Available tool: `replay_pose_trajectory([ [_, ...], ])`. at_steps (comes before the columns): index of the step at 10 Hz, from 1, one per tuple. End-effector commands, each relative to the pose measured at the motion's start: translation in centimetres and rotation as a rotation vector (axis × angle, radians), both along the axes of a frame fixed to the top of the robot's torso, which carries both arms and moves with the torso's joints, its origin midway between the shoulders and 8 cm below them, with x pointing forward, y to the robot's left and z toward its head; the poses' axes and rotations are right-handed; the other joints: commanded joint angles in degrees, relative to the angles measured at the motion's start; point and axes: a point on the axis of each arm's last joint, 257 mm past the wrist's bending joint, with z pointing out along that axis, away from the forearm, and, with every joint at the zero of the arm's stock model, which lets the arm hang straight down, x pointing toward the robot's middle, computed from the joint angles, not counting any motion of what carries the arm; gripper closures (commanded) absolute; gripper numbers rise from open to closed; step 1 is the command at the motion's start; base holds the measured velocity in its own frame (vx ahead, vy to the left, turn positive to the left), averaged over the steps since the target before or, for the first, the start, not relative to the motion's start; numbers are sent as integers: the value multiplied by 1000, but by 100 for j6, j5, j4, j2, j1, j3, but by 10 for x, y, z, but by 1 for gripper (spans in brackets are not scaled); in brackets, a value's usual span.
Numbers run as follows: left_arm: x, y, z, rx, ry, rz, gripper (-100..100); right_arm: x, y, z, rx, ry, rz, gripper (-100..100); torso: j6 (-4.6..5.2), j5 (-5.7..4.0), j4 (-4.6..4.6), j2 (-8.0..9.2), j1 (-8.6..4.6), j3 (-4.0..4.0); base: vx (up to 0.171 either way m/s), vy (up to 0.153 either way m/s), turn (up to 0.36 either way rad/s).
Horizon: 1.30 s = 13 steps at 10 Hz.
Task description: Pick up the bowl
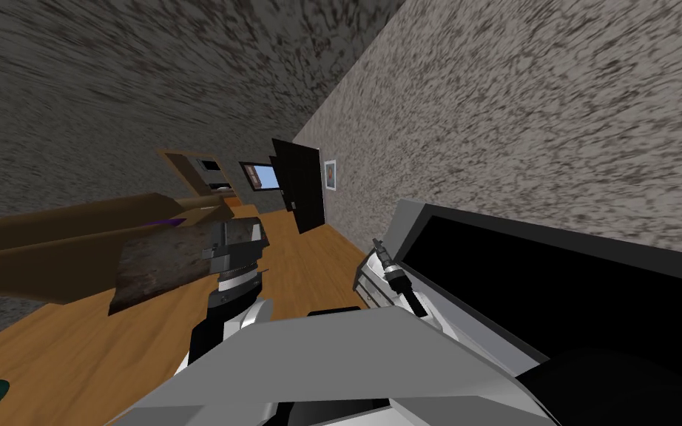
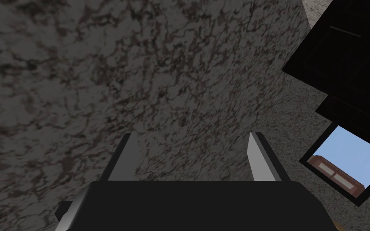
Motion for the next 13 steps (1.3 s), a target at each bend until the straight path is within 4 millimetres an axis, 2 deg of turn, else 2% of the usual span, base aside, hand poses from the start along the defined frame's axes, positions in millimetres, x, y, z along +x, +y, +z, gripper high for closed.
replay_pose_trajectory([
  [1, 0, 0, 0, 0, 0, 0, 0, 0, -6, -29, -60, 67, -7, -100, 0, 0, 0, 0, 0, 0, -8, 49, 129],
  [2, 0, 0, 0, 0, 0, 0, 0, 0, -8, -33, -61, 76, -9, -100, -1, -1, -1, -2, 0, -1, -9, 37, 44],
  [3, 0, 0, 0, 0, 0, 0, 0, 1, -14, -53, -115, 127, -14, -100, 1, -1, -1, -2, -4, -2, -9, 47, 94],
  [4, 0, 0, 0, 0, 0, 0, 0, 0, -16, -58, -115, 137, -17, -100, -1, -1, -1, -3, -2, -2, -11, 33, 59],
  [5, 0, 0, 0, 0, 0, 0, 0, 0, -22, -75, -173, 184, -20, -100, 0, -1, -1, -3, -5, -2, -12, 40, 112],
  [6, 0, 0, 0, 0, 0, 0, 0, -2, -25, -83, -173, 200, -24, -100, -1, -1, -1, -3, -4, -2, -8, 35, 66],
  [7, 0, 0, 0, 0, 0, 0, 0, -3, -33, -103, -233, 252, -28, -100, 1, -1, -1, -3, -7, -2, -4, 39, 111],
  [8, 0, 0, 0, 0, 0, 0, 0, -5, -35, -108, -234, 263, -30, -100, -1, -1, -1, -5, -6, -3, 0, 31, 64],
  [9, 0, 0, 0, 0, 0, 0, 0, -7, -43, -127, -296, 311, -32, -100, 1, -1, -1, -5, -7, -3, -2, 40, 114],
  [10, 0, 0, 0, 0, 0, 0, 0, -9, -45, -133, -297, 326, -36, -100, -1, -1, -1, -5, -5, -3, -1, 35, 59],
  [11, 0, 0, 0, 0, 0, 0, 0, -12, -53, -150, -361, 372, -36, -100, 1, -1, -1, -5, -6, -3, 5, 44, 108],
  [13, 0, 0, 0, 0, 0, 0, 0, -15, -57, -158, -362, 389, -40, -100, 2, -1, -2, -7, -7, -4, 4, 19, 27],
])
